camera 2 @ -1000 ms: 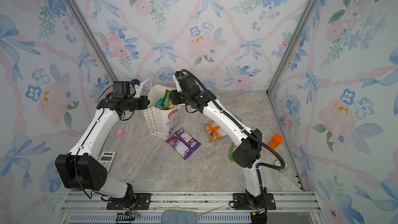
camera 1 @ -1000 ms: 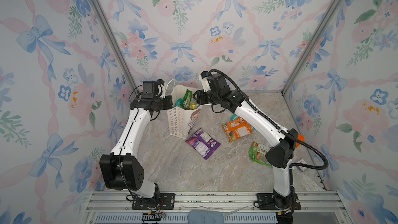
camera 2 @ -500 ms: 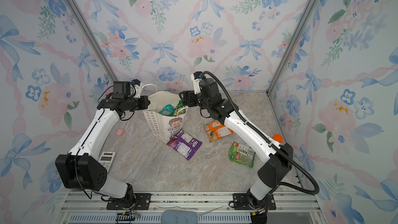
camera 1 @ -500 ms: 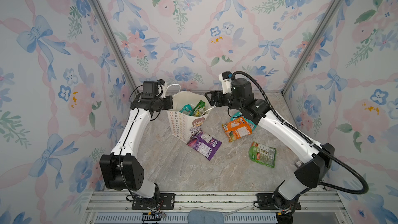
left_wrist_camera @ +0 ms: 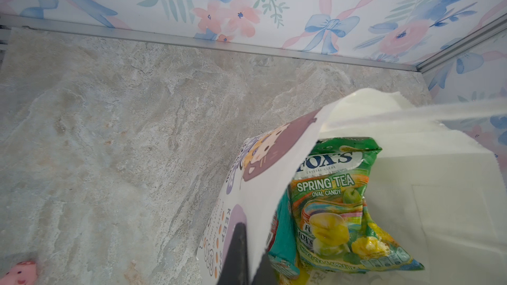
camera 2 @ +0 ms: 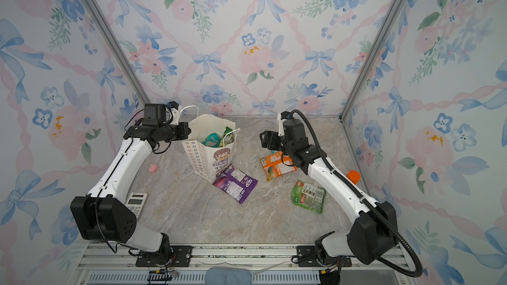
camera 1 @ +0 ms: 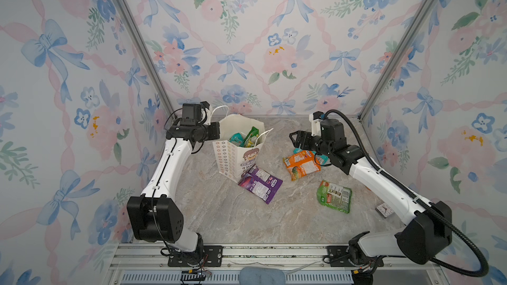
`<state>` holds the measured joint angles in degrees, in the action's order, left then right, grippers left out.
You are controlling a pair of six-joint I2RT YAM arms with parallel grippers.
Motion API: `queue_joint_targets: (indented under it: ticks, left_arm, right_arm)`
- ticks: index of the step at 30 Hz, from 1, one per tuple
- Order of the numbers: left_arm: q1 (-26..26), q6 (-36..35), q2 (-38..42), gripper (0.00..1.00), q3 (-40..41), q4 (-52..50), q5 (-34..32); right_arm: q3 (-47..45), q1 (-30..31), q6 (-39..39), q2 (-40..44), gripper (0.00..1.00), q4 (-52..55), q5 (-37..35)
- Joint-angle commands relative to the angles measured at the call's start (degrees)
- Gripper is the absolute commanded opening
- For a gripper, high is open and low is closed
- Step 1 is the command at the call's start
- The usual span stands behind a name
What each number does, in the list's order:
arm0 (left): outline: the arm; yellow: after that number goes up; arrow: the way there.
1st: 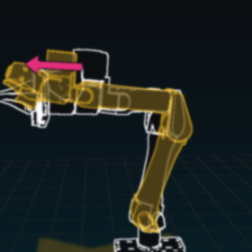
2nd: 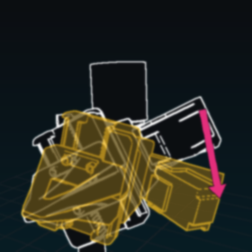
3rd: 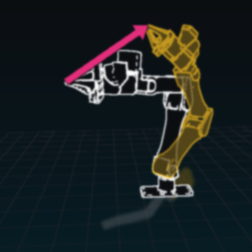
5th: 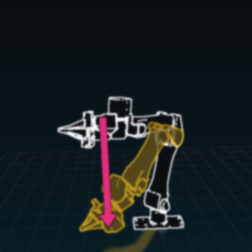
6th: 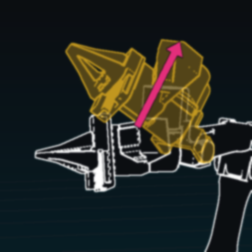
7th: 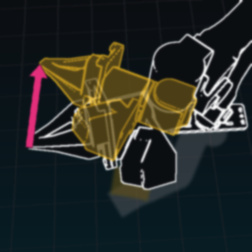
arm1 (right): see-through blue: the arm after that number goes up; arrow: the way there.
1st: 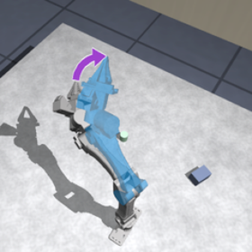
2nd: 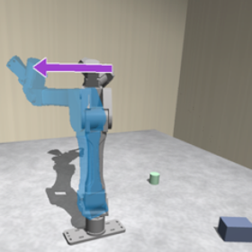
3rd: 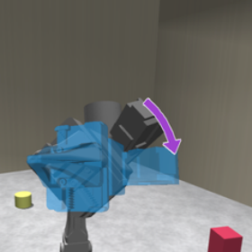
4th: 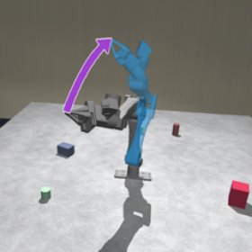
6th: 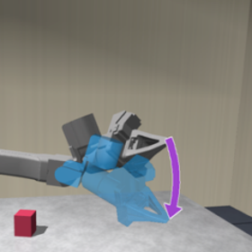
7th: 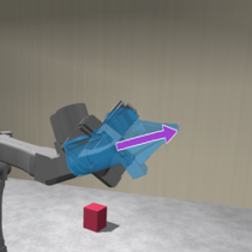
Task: Place the snacks into the paper bag
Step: Rotate the snack at the center of the table.
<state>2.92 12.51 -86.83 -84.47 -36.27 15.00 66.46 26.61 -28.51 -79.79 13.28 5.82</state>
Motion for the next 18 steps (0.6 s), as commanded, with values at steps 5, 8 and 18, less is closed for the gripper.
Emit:
queue_joint_targets:
  ticks: [5,8,18]
  left_arm:
    - [-0.7,-0.5,0.5,0.00,0.2,1.6,-0.3]
    - [-0.7,-0.5,0.5,0.00,0.2,1.6,-0.5]
    - [-0.7,-0.5,0.6,0.00,0.3,1.6,-0.3]
  right_arm:
    - [-10.1,4.6,-6.2,-4.9,0.76,1.5,6.2]
    - [-10.7,7.8,-6.9,-8.2,0.73,1.4,5.6]
    - [-11.8,11.6,-12.8,-17.4,0.63,-2.8,6.7]
